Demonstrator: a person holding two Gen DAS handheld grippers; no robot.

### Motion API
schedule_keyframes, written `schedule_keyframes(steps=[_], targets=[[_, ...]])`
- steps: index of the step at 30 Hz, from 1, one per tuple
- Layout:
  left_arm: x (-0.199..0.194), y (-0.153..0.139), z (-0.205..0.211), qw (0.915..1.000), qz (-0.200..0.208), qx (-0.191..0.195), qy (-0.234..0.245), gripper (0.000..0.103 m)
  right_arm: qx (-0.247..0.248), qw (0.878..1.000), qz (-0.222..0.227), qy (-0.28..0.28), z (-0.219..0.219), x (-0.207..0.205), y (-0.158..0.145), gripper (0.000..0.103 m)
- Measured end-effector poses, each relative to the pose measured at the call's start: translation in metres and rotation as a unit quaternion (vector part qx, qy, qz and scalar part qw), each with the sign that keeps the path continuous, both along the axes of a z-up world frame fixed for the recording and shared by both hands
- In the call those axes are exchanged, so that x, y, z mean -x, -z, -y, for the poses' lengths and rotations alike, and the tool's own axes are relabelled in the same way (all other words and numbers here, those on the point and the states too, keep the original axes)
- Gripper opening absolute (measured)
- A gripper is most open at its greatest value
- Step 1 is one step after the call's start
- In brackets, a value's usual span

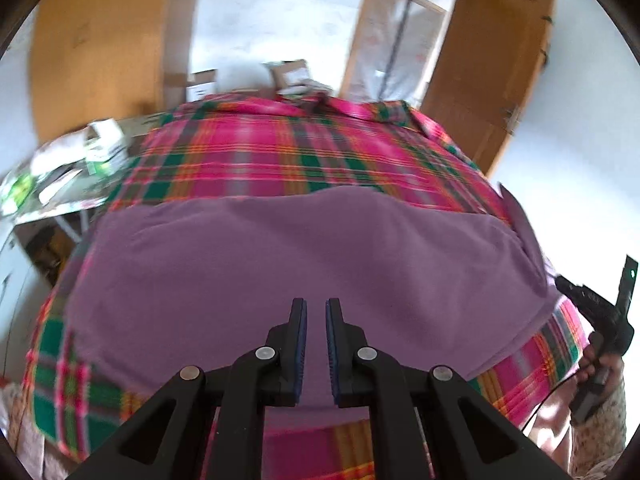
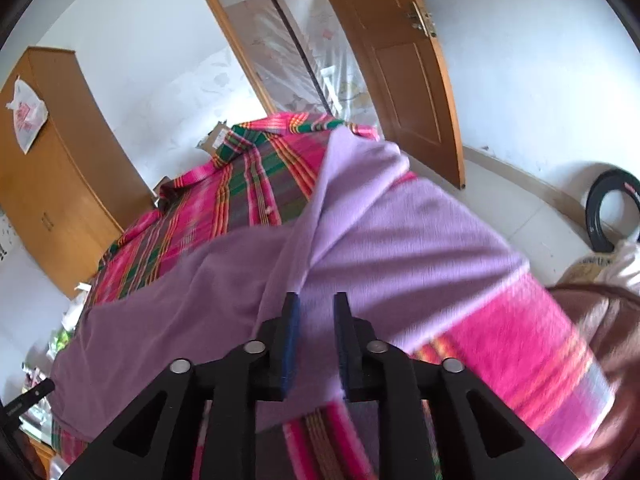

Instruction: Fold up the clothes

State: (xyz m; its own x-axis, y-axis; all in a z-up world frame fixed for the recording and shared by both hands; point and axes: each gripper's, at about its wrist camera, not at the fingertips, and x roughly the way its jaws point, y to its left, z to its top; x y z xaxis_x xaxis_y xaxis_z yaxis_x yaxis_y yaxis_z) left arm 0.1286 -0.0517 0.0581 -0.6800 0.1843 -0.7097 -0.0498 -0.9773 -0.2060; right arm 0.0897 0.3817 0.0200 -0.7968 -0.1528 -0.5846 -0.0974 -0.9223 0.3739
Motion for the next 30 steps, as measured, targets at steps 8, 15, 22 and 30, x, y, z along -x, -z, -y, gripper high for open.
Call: schedule_keyframes(steps=[8, 15, 22, 30], targets=[[0.058, -0.004, -0.073, 0.9929, 0.018, -0.017, 0.117, 0.009, -0.025, 0.999, 0.011, -0.017, -0.009, 0.042, -0.013, 0.03], [0.094, 0.001, -0.131, 0.9793, 0.036, -0.04, 0.195, 0.01, -0.055, 0.998, 0.029, -0.029, -0.011, 0.094, -0.02, 0.03], [0.094, 0.024, -0.177, 0.9638, 0.07, -0.019, 0.256, 0.011, -0.067, 0.994, 0.073, -0.054, -0.013, 0.152, -0.016, 0.03], [0.078, 0.033, -0.205, 0.9475, 0.086, -0.011, 0.308, 0.012, -0.103, 0.985, 0.129, -0.046, -0.012, 0.197, -0.01, 0.03]])
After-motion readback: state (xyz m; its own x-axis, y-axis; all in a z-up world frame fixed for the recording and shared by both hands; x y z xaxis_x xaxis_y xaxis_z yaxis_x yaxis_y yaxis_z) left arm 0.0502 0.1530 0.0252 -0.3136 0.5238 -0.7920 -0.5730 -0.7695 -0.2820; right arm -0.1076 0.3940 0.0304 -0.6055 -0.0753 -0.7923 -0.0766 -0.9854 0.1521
